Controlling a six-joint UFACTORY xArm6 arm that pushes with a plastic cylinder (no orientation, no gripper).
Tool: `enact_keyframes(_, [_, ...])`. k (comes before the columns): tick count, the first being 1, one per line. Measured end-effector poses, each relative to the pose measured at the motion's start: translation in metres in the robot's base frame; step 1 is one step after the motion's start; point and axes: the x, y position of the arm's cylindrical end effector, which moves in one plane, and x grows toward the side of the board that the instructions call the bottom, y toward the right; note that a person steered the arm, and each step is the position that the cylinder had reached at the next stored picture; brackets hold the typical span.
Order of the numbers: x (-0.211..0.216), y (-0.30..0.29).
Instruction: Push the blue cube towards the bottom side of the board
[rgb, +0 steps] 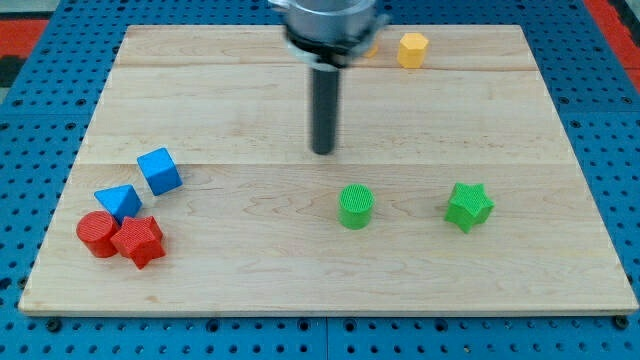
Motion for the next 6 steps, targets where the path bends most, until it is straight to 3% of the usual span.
enact_keyframes(1, [-0.022, -0.108])
enact_keyframes(2, [-0.009, -0.18])
enact_keyframes(3, [0.012, -0.195])
enact_keyframes(5, [0.051, -0.128])
enact_keyframes(6, [0.051, -0.157])
